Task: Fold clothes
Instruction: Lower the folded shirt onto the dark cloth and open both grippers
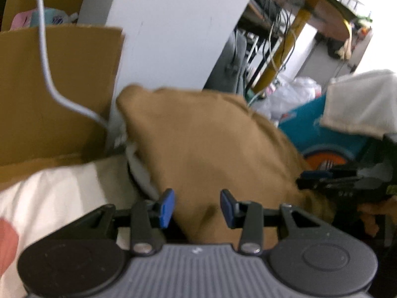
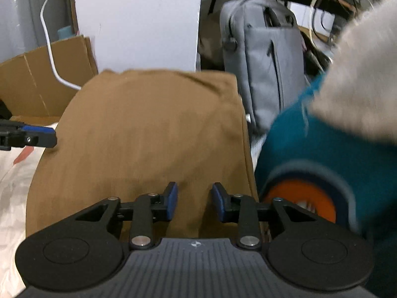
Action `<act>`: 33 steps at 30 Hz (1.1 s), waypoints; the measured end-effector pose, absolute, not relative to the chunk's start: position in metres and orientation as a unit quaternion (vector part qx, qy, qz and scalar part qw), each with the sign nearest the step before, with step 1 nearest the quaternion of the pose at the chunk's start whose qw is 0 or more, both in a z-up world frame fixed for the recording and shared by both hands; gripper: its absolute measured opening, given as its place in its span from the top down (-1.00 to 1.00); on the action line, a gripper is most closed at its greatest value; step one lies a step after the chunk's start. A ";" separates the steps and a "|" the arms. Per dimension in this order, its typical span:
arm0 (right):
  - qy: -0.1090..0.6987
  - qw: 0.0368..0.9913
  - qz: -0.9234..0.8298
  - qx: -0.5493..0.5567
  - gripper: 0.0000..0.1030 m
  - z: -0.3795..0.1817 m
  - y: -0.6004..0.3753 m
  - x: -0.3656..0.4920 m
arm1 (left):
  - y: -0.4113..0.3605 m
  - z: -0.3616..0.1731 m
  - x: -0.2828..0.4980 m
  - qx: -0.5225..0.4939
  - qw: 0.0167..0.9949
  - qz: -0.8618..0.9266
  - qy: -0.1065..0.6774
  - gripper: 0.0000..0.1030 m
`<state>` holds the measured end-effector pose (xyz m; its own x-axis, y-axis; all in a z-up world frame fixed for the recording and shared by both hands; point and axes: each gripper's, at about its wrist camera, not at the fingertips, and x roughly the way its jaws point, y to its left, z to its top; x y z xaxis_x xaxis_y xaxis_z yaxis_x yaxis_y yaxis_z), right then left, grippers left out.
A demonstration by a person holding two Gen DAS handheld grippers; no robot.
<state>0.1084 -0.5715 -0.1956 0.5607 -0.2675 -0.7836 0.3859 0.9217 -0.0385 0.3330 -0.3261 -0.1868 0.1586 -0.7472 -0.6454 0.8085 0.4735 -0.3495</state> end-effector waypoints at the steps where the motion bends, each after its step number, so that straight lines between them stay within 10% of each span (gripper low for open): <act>1: 0.431 0.880 -0.187 0.074 0.39 -0.198 -0.571 0.103 | -0.321 -0.190 0.330 0.042 0.759 -0.509 0.404 0.17; 25: 0.420 0.875 -0.204 0.127 0.33 -0.147 -0.512 -0.010 | -0.192 -0.106 0.271 0.099 0.764 -0.488 0.411 -0.06; 33: 0.396 0.895 -0.174 0.114 -0.23 -0.096 -0.490 -0.043 | -0.146 -0.048 0.251 0.100 0.779 -0.491 0.376 -0.56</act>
<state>-0.0429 -0.4900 -0.0957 0.6262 -0.2222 -0.7473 0.4020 0.9133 0.0653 0.2514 -0.1459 -0.0476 0.2346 -0.6901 -0.6846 0.8403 0.4981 -0.2142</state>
